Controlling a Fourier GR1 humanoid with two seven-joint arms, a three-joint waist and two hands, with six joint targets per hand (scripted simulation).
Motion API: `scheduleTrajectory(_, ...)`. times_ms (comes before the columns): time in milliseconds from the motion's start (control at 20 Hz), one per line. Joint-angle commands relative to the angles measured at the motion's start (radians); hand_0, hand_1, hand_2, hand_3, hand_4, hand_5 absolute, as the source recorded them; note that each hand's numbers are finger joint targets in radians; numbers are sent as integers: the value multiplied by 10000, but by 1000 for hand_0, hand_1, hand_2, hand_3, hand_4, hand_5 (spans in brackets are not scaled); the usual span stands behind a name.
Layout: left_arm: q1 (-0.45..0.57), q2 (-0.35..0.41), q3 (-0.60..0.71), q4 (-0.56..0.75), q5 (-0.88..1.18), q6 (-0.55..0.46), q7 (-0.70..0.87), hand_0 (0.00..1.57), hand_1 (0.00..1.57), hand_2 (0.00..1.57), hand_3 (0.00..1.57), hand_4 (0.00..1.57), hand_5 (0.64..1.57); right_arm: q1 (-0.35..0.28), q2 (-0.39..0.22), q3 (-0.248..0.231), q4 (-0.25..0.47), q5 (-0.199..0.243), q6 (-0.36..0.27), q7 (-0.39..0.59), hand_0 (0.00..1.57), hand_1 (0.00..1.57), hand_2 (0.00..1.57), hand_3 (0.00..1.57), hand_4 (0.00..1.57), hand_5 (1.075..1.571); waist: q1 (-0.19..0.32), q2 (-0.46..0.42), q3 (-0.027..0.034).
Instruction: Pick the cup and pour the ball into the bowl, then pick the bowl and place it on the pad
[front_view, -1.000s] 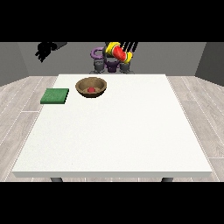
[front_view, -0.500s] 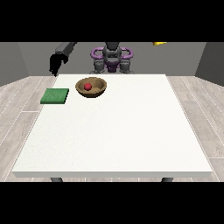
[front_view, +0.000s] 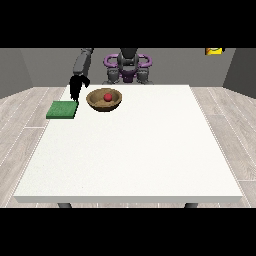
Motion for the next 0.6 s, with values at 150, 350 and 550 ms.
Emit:
scheduleTrajectory(150, 463, 905, 528, -513, 1124, -1028, 464, 0, 0, 0, 0, 1001, 1542, -919, 60, 14, 1782, 200, -151, -1067, 0, 0, 0, 0, 582, 1558, 15, 296, 11)
scheduleTrajectory(350, 353, 1181, 667, -1039, 1434, -900, 754, 0, 0, 0, 0, 1008, 1535, -943, -10, -125, 3031, 228, 314, -2452, 0, 0, 0, 0, 553, 1558, 62, 706, 16)
scheduleTrajectory(550, 1369, 1089, 726, -1138, 1378, -830, 128, 0, 0, 0, 0, 1019, 1533, -1240, 159, 173, 3449, 486, -48, -2642, 0, 0, 0, 0, 509, 1552, -228, 703, 10)
